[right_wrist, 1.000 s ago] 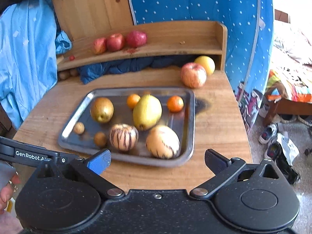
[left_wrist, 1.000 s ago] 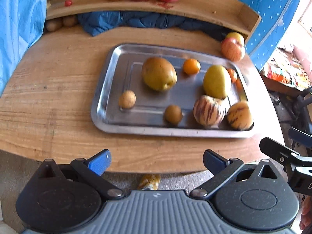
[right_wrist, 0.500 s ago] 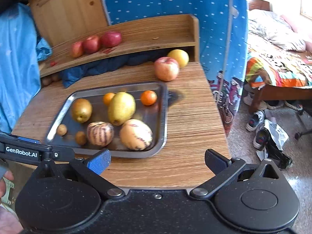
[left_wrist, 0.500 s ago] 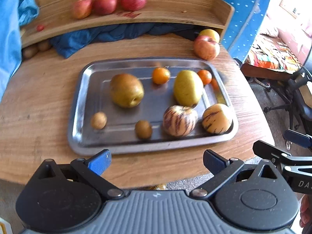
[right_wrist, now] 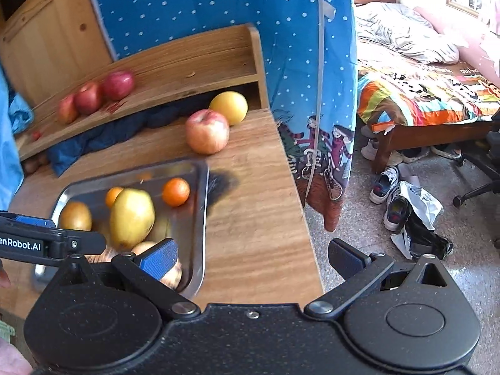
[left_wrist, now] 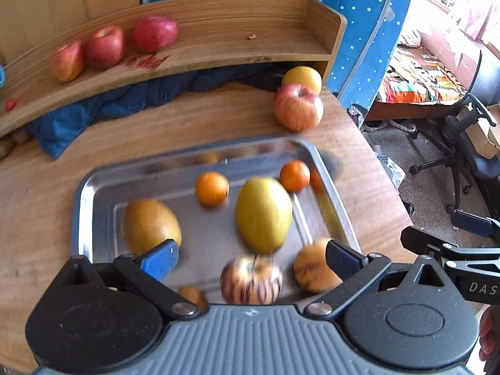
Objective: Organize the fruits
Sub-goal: 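Move both open tools toward the apple and yellow grapefruit on the table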
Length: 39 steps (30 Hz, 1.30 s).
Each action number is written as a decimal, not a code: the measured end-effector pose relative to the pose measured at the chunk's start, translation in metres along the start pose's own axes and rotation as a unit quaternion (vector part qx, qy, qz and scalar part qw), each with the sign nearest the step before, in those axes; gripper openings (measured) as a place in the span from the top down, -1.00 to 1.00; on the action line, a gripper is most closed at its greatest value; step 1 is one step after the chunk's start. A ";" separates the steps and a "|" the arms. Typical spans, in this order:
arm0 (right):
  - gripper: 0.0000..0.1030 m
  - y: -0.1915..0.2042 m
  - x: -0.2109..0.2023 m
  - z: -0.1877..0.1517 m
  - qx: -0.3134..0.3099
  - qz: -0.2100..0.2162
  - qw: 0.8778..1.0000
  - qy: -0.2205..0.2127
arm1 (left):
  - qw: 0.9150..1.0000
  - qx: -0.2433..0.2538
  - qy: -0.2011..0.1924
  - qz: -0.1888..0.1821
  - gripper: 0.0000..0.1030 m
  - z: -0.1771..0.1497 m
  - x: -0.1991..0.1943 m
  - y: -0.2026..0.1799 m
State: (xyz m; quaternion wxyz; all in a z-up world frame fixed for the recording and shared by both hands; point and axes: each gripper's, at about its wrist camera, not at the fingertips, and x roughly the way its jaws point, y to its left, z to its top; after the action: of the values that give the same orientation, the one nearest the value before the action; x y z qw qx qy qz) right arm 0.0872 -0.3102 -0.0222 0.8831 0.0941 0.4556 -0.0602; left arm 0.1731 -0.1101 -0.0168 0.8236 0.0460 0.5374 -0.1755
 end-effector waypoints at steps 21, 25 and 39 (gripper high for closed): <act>-0.98 -0.036 0.051 0.063 0.092 -0.037 0.994 -0.052 | 0.998 0.062 0.002 -0.025 -0.99 0.097 0.057 -0.019; -0.98 -0.042 0.060 0.075 0.099 -0.050 0.993 -0.048 | 0.997 0.073 0.006 -0.035 -0.99 0.108 0.067 -0.022; -0.98 -0.046 0.086 0.120 0.083 -0.045 0.995 -0.033 | 0.990 0.112 -0.004 -0.081 -0.99 0.129 0.096 -0.023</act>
State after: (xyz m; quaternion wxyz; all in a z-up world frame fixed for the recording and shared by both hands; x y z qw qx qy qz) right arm 0.2229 -0.3838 -0.0295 0.8831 0.1448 0.4236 -0.1408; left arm 0.3122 -0.1890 -0.0461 0.7985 0.0936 0.5129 -0.3010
